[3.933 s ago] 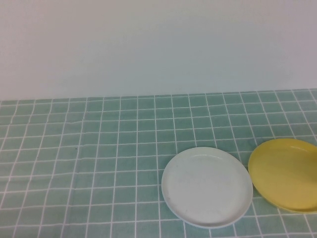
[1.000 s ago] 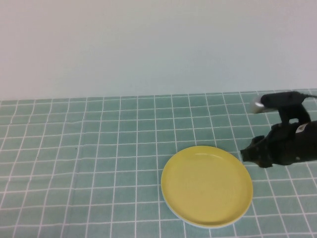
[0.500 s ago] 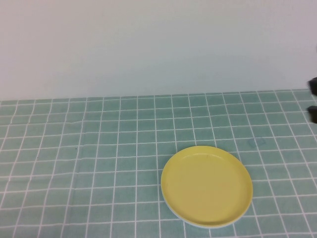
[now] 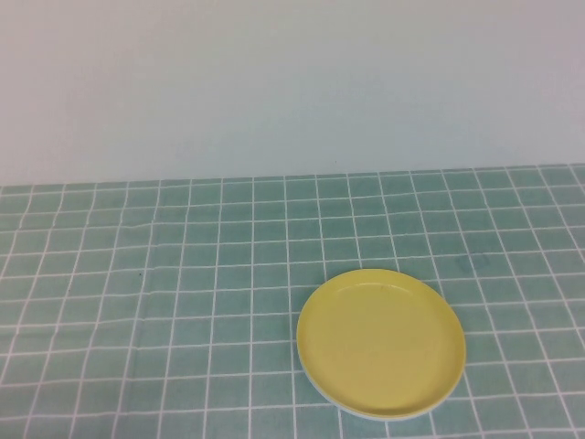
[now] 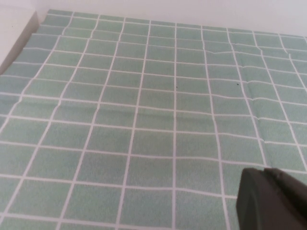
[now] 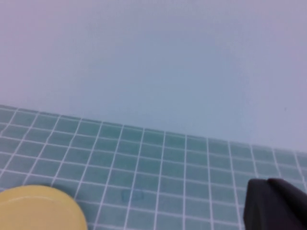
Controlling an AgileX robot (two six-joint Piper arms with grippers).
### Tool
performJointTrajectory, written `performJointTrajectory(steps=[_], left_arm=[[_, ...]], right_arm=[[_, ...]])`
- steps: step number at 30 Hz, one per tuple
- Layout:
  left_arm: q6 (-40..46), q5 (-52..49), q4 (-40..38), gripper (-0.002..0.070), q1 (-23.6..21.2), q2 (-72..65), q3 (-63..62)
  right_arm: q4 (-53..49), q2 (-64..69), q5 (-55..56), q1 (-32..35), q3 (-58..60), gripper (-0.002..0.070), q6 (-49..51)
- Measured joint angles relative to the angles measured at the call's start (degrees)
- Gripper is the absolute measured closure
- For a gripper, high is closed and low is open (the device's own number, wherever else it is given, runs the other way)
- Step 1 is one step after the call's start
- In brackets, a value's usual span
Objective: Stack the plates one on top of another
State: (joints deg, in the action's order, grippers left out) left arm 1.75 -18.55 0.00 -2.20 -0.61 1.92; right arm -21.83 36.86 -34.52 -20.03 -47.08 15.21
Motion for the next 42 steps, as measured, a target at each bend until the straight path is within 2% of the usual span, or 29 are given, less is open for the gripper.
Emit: performJointTrajectory(steps=[9, 15, 42], left_arm=[[0.0, 0.0, 0.0, 0.0675, 0.0, 0.0, 0.0], [0.0, 0.0, 0.0, 0.0675, 0.0, 0.0, 0.0], [0.0, 0.0, 0.0, 0.0676, 0.0, 0.0, 0.0]], right_arm=[[1.7, -16.8, -0.8, 0.0, 17.4, 0.0678, 3.1], [1.6, -21.4, -0.9, 0.0, 23.4, 0.0678, 3.1], [0.4, -21.4, -2.6, 0.0, 25.7, 0.0678, 3.1]])
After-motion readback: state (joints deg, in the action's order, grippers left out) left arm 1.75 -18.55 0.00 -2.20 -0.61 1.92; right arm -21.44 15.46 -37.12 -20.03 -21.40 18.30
